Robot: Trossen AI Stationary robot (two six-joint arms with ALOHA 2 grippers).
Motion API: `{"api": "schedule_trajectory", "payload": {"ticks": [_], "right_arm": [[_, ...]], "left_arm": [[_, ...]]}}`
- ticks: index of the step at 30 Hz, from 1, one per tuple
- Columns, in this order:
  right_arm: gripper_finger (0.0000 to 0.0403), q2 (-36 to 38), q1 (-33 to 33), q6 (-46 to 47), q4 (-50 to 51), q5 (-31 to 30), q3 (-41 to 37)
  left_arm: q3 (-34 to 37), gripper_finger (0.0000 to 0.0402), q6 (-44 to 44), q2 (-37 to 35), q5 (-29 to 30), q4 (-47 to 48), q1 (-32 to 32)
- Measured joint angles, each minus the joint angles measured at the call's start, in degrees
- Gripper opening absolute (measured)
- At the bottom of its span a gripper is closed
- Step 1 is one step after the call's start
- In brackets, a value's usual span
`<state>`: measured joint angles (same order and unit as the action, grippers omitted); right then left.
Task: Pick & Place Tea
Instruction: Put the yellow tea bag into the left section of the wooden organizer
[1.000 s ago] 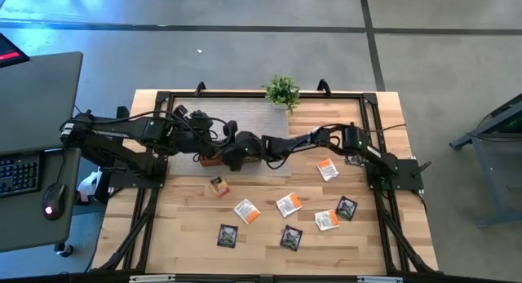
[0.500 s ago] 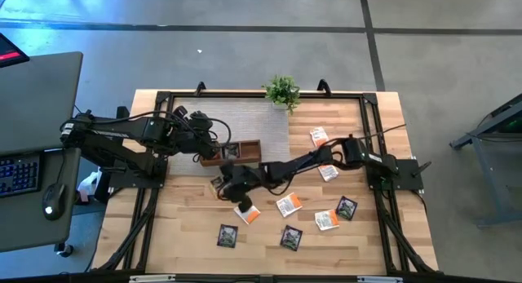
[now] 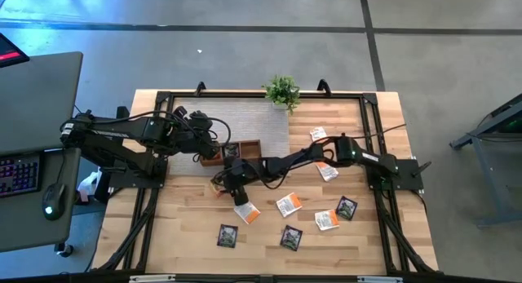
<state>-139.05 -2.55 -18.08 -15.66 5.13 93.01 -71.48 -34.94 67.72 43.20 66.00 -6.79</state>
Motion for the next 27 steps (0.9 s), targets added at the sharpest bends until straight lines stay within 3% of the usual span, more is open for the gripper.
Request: {"api": "schedule_trajectory", "payload": {"ticks": [4,10,18,27], "right_arm": [[0.0193,0.1,0.7,1.5,4.9,3.5,0.3],[0.0121,0.3,0.5,0.3,14.7,4.3,0.4],[0.0012,0.4,-0.8,-5.1,13.4,2.2,0.1],[0.0004,4.8,-1.4,-7.7,14.0,1.7,-0.4]], "left_arm": [[0.0,0.0000,0.2,0.0,-0.1,0.2,0.0],[0.0,0.0000,0.2,0.0,-0.2,0.7,0.0],[0.0,0.0000,0.2,0.0,-0.2,1.5,0.0],[0.0,0.0000,0.2,0.0,-0.3,1.7,0.0]]}}
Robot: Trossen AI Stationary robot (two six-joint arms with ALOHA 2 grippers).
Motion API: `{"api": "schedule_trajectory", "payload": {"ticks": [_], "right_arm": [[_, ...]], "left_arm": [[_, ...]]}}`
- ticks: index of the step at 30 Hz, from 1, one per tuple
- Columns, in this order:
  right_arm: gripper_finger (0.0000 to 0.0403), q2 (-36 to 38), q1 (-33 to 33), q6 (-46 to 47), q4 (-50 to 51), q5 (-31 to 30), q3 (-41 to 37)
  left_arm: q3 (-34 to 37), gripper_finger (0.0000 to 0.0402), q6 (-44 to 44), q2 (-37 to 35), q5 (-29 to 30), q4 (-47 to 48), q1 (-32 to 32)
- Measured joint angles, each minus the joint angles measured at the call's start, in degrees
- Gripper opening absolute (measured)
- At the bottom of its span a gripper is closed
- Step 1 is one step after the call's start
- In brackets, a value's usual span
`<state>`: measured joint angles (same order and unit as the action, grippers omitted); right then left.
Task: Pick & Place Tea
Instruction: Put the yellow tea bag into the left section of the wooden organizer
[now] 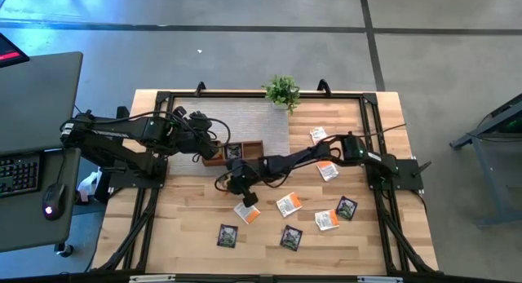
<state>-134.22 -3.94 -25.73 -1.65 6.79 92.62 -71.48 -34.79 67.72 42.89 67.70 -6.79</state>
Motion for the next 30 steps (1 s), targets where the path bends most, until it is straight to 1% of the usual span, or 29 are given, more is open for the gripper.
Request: {"api": "schedule_trajectory", "payload": {"ticks": [4,7,9,12,13,15,17,19,22,26,30], "right_arm": [[0.0018,1.1,-1.6,0.2,0.9,0.6,0.1],[0.0017,1.2,-4.0,0.2,4.9,-0.3,0.1],[0.0010,1.2,-5.6,-0.3,5.2,-5.2,0.0],[0.0003,1.2,-7.2,-2.8,0.1,-13.4,0.1],[0.0003,1.2,-7.3,-3.7,-2.0,-14.9,0.1],[0.0006,1.2,-7.1,-5.6,-4.9,-15.3,0.2],[0.0006,1.3,-6.2,-4.4,-6.0,-15.3,0.2],[0.0003,1.3,-4.7,-0.6,-5.9,-15.0,0.2],[0.0003,1.3,-2.7,3.3,-3.6,-13.9,0.2],[0.0002,-0.4,-2.1,3.7,-3.2,-14.9,0.2],[0.0001,-2.6,-2.6,3.8,-2.6,-15.3,0.5]], "left_arm": [[0.0,0.0000,0.0,0.0,-0.8,0.0,0.0],[0.0,0.0000,-0.3,0.0,-1.5,0.0,0.0],[0.0,0.0000,-0.6,0.0,-1.6,-0.1,0.0],[0.0,0.0000,-1.6,0.0,-1.4,-0.2,-0.7],[0.0,0.0000,-1.8,0.0,-1.2,-0.4,-1.1],[0.0,0.0000,-3.0,0.0,-1.0,-0.7,-2.4],[0.0,0.0000,-4.5,0.0,-0.7,-0.5,-4.3],[0.0,0.0000,-6.1,0.0,-0.6,-0.2,-6.7],[0.0,0.0000,-8.9,0.0,-0.4,-0.2,-11.0],[0.0,0.0000,-13.6,1.0,1.6,-0.2,-17.2],[1.4,0.0000,-21.0,2.5,3.8,-1.2,-23.8]]}}
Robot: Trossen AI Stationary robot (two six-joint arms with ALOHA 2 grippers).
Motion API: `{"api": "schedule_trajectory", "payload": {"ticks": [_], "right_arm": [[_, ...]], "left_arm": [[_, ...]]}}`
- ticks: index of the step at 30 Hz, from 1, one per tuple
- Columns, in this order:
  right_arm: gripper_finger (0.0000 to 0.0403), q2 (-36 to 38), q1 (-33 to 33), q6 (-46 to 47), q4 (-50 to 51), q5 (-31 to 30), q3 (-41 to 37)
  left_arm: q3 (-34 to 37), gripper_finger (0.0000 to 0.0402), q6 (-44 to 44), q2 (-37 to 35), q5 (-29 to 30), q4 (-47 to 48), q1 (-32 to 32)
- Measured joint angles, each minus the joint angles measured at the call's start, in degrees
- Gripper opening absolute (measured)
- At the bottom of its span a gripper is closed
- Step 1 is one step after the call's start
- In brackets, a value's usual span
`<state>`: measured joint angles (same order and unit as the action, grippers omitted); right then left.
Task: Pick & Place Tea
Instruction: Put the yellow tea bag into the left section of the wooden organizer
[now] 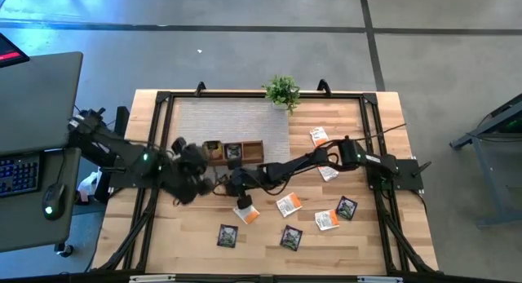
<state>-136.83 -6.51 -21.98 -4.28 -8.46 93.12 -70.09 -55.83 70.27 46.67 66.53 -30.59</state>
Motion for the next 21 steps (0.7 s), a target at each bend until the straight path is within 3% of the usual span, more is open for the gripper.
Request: {"api": "schedule_trajectory", "payload": {"ticks": [5,10,14,17,21], "right_arm": [[0.0001,-0.3,-2.5,0.9,2.0,-3.1,0.1],[0.0001,-0.3,-6.3,2.5,2.6,-2.7,0.0],[0.0001,-0.4,-9.3,2.1,1.8,-6.8,0.0],[0.0000,-0.5,-10.6,2.4,0.7,-7.7,-0.1],[0.0000,-0.5,-11.6,2.5,-0.4,-8.0,-0.1]], "left_arm": [[7.4,0.0000,-14.0,1.8,-0.7,-1.9,-5.9],[17.3,0.0000,-25.6,2.7,-6.6,-11.2,-9.3],[26.0,0.0000,-26.6,2.7,-11.6,-28.3,-10.4],[32.0,0.0002,-22.3,2.7,-13.8,-40.4,-10.3],[36.2,0.0016,-19.7,2.7,-15.0,-45.9,-10.3]]}}
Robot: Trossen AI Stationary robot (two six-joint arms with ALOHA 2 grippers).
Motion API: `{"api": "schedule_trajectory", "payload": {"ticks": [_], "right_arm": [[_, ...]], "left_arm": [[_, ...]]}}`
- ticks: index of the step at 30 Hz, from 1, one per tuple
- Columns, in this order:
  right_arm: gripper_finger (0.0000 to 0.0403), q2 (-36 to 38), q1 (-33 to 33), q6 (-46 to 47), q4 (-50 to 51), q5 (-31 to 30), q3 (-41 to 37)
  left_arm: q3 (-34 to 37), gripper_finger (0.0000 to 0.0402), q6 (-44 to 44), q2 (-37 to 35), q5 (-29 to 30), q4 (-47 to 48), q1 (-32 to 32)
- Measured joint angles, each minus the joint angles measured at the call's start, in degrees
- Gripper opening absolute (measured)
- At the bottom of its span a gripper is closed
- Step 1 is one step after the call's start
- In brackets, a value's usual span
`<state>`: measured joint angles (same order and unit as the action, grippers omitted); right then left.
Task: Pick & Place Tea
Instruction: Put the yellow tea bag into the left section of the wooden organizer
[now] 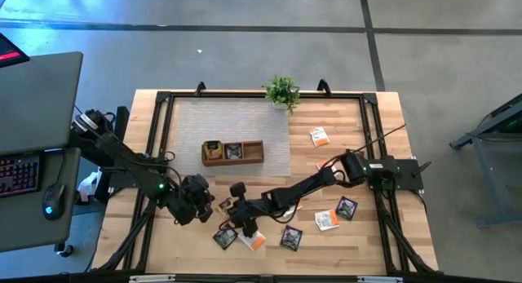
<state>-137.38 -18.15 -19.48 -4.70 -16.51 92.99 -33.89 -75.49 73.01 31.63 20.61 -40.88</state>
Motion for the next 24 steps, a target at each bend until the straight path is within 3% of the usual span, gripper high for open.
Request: {"api": "schedule_trajectory", "payload": {"ticks": [7,13,24], "right_arm": [[0.0000,1.8,-0.7,-4.0,0.3,-2.9,-0.2],[0.0000,3.8,-1.7,-1.2,5.0,-1.3,-0.2],[0.0000,2.6,-1.5,1.3,6.0,0.4,-0.1]], "left_arm": [[2.0,0.0080,3.1,0.0,-0.4,-2.0,0.0],[3.6,0.0132,2.9,2.7,-2.8,-12.6,0.0],[3.7,0.0137,-8.7,11.4,-1.7,-14.5,0.0]]}}
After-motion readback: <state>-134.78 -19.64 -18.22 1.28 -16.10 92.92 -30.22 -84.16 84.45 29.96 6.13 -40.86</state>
